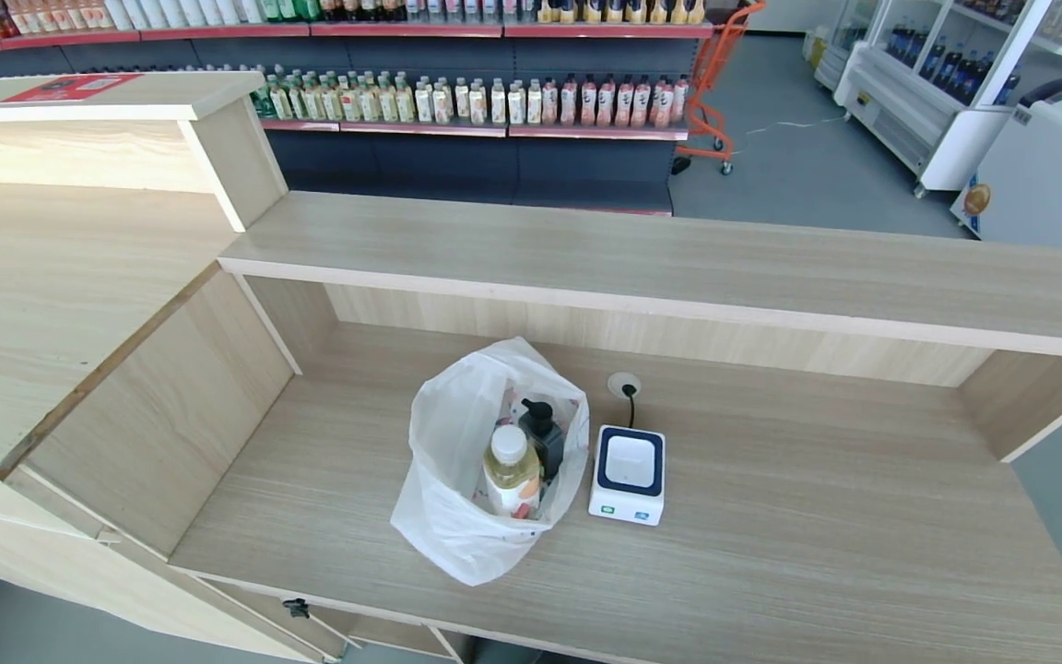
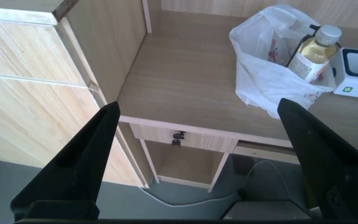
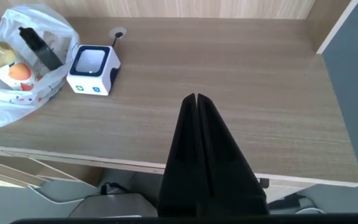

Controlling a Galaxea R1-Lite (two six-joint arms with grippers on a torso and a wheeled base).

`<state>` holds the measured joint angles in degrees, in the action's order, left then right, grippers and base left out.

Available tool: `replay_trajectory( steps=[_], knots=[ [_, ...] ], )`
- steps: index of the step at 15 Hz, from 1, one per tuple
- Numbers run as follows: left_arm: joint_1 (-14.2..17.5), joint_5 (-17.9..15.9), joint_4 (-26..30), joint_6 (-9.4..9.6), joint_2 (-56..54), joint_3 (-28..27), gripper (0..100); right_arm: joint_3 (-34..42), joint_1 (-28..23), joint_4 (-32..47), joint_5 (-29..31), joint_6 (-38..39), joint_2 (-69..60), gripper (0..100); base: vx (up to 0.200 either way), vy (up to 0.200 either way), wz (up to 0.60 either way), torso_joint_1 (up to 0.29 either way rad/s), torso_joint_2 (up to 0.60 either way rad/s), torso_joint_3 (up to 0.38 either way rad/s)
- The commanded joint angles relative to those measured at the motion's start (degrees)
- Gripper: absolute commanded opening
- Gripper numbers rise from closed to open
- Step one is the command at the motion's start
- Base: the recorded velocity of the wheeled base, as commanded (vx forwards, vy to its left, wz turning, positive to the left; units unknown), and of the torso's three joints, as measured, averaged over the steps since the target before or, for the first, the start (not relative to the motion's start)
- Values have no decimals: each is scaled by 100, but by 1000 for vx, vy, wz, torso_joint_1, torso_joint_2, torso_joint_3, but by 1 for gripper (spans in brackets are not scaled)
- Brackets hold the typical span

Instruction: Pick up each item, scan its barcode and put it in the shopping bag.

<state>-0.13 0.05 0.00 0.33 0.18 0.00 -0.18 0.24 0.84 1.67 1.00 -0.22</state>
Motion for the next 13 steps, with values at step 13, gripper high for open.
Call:
replay_trajectory(
  steps=[13],
  knots=[
    [-4,4,0,-7,-9,0,100,1,2,4,0,-3,22,0,0,0,0,0,0,0]
  ],
)
